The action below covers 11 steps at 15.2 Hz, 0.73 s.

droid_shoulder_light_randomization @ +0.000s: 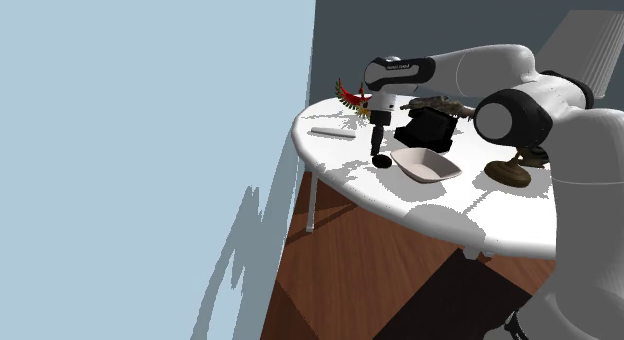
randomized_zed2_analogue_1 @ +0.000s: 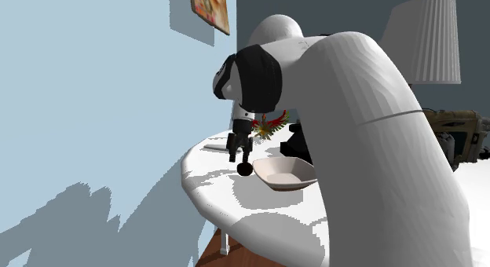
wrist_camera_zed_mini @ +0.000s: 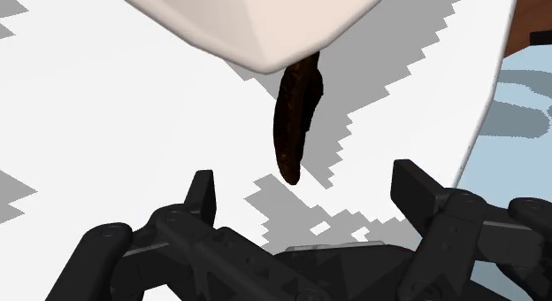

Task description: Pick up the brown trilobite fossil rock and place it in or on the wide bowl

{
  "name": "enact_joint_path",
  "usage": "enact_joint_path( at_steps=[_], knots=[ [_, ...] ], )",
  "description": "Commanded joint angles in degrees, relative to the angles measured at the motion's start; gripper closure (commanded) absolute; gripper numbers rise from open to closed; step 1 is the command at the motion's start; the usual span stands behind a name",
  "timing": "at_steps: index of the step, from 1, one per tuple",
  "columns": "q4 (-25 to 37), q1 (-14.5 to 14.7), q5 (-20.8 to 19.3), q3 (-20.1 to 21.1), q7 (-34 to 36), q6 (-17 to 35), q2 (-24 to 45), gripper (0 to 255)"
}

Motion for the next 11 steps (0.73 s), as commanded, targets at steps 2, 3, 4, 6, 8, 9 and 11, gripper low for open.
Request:
enact_joint_path(
  at_steps=[2,3,4,6,8,9,11],
  knots=[
    [-3.02,0.58,-0.01,0.07,-0.22,2.51,-0.53,0],
    [-3.62,0.69,-0.01,0.08,-0.26,2.99,-0.65,0],
    [-3.64,0.69,-0.01,0.08,-0.26,3.00,-0.66,0],
    [-3.63,0.69,-0.01,0.08,-0.26,2.99,-0.65,0],
    [-3.62,0.69,-0.01,0.08,-0.26,2.99,-0.65,0],
    [-3.62,0.69,-0.01,0.08,-0.26,2.99,-0.65,0],
    [-3.62,0.69,-0.01,0.08,-0.26,2.98,-0.65,0]
  ],
)
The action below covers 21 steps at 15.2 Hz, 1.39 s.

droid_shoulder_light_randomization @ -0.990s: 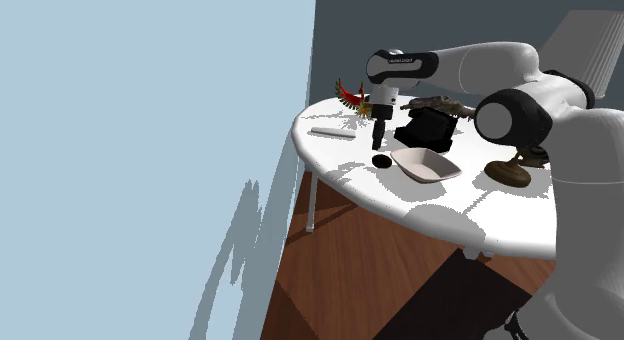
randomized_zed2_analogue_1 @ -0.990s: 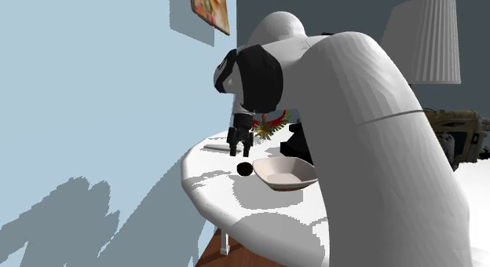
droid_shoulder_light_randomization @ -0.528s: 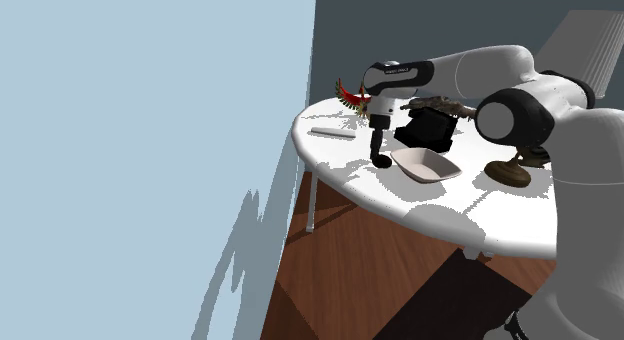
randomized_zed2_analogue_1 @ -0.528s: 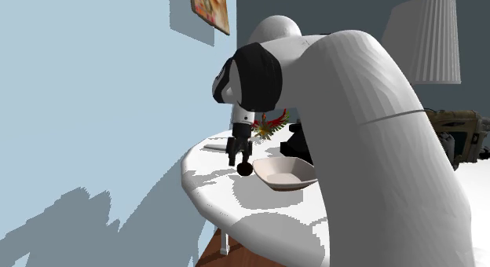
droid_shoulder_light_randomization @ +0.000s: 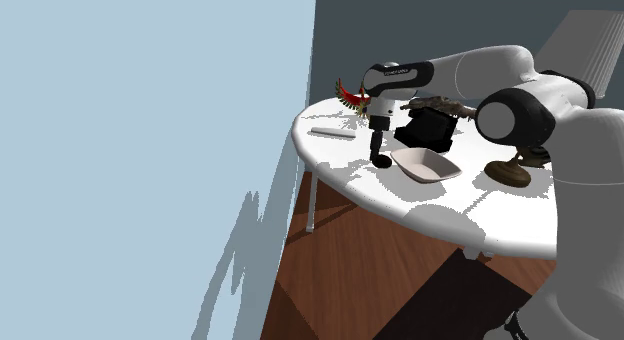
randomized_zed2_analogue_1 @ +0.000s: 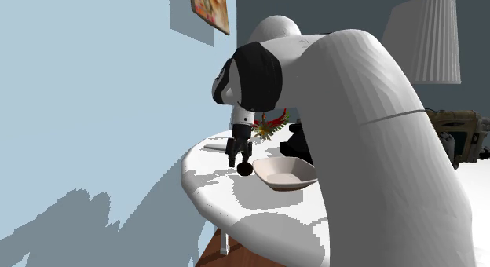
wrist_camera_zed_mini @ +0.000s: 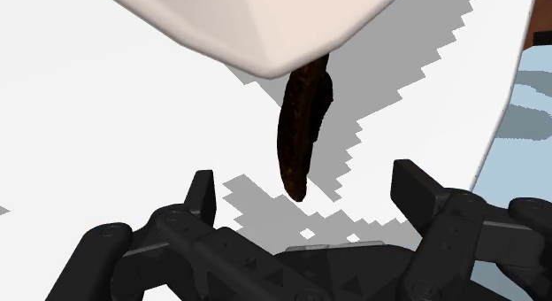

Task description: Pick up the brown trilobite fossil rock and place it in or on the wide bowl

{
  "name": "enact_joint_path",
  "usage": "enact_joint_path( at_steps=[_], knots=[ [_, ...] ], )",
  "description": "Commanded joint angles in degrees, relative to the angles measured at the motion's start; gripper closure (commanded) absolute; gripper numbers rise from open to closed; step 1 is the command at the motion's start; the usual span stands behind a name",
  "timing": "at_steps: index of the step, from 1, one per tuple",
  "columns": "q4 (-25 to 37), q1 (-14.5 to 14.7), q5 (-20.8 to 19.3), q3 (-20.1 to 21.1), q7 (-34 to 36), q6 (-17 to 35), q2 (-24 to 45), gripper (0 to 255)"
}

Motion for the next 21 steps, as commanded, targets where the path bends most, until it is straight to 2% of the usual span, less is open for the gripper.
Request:
enact_joint_path(
  at_steps=[1,10,21],
  knots=[
    [0.00,0.00,0.00,0.00,0.00,0.00,0.00,255],
    [-0.01,0.00,0.00,0.00,0.00,0.01,0.00,255],
    [7.04,-0.68,-0.33,-0.16,1.53,-7.73,-0.95,255]
  ],
)
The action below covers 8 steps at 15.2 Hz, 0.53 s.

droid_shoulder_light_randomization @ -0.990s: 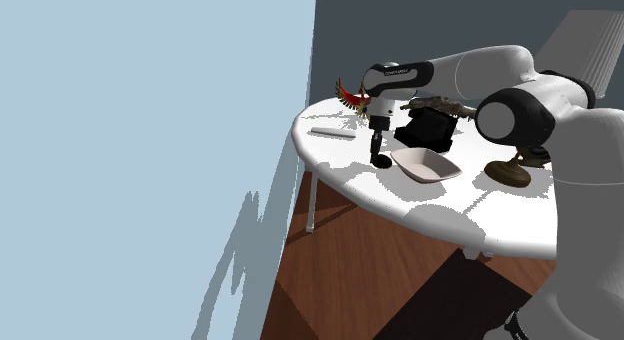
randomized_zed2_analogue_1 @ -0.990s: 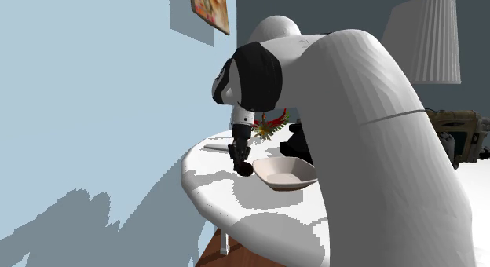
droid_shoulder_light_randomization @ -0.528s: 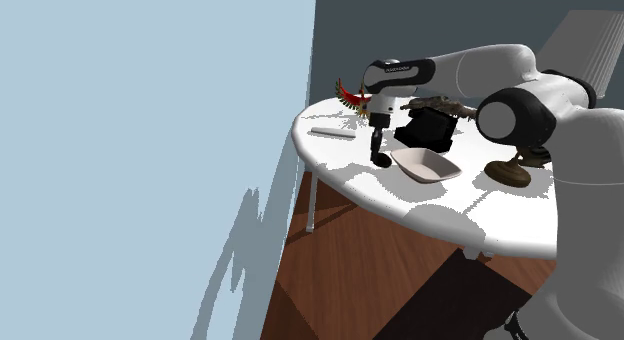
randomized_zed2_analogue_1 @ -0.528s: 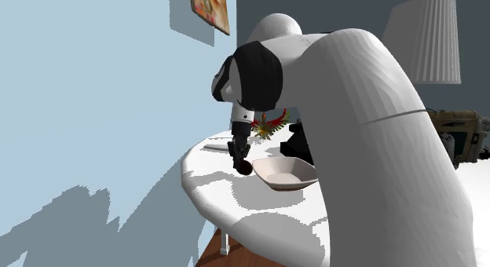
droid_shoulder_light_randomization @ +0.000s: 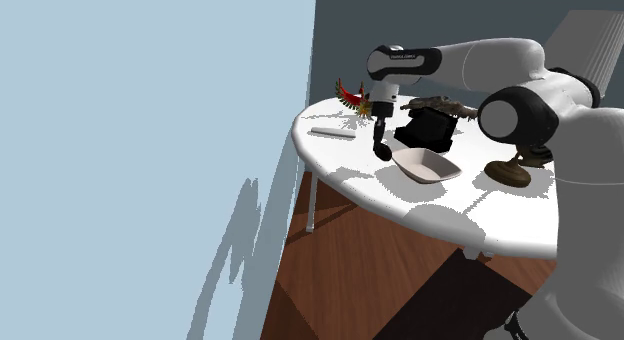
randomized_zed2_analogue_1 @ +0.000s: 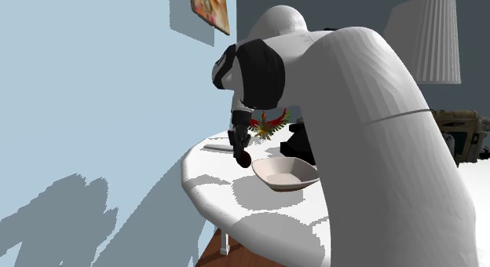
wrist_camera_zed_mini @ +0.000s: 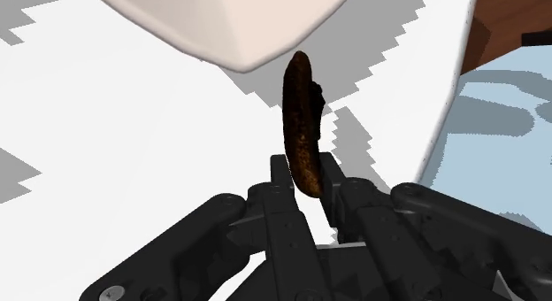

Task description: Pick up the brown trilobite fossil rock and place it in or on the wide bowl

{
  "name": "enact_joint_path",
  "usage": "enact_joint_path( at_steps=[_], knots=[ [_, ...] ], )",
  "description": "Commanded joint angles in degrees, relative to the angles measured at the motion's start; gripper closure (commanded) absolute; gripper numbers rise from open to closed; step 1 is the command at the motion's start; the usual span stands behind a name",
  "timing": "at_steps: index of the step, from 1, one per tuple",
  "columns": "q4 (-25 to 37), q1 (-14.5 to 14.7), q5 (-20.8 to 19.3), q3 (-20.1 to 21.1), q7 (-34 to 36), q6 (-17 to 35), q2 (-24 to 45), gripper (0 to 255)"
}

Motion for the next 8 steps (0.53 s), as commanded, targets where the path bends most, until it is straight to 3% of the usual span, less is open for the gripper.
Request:
enact_joint_path(
  at_steps=[1,8],
  knots=[
    [1.45,-0.13,-0.04,-0.03,0.38,-1.53,-0.11,255],
    [7.80,-0.97,0.20,0.01,1.40,-7.16,0.48,255]
  ],
)
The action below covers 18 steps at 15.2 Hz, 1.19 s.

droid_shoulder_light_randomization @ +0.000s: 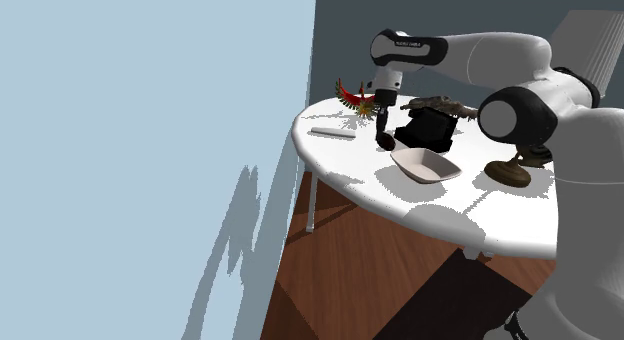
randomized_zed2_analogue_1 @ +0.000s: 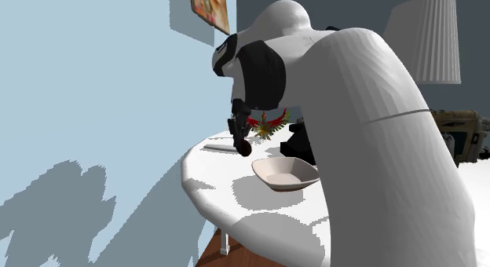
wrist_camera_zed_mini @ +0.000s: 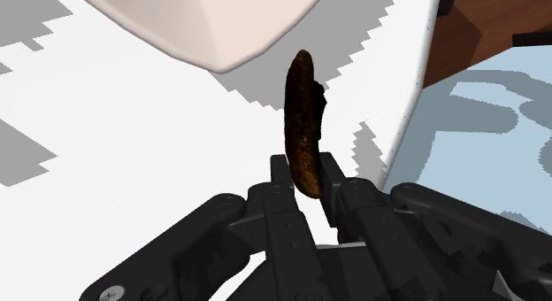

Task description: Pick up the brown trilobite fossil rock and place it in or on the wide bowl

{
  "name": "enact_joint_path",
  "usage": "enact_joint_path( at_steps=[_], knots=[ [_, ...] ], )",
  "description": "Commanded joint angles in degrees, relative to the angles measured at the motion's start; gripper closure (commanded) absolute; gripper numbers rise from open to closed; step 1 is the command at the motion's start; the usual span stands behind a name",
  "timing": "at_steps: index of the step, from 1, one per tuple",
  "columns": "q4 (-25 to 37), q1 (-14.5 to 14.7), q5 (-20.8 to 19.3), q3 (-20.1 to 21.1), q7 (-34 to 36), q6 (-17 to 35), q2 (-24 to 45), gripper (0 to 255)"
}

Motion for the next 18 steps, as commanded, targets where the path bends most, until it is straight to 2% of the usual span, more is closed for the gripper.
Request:
enact_joint_path(
  at_steps=[1,5,11,16,18],
  knots=[
    [2.16,-0.28,0.14,0.05,0.38,-1.76,0.37,255],
    [5.88,-0.86,0.43,0.13,0.91,-4.65,1.12,255],
    [-10.27,-1.70,-3.59,-2.56,-5.36,0.02,-9.56,255],
    [-19.72,-3.60,-7.10,-4.95,-10.62,2.22,-16.43,255],
    [-21.35,-3.49,-7.14,-4.92,-10.76,3.78,-16.50,255]
  ],
)
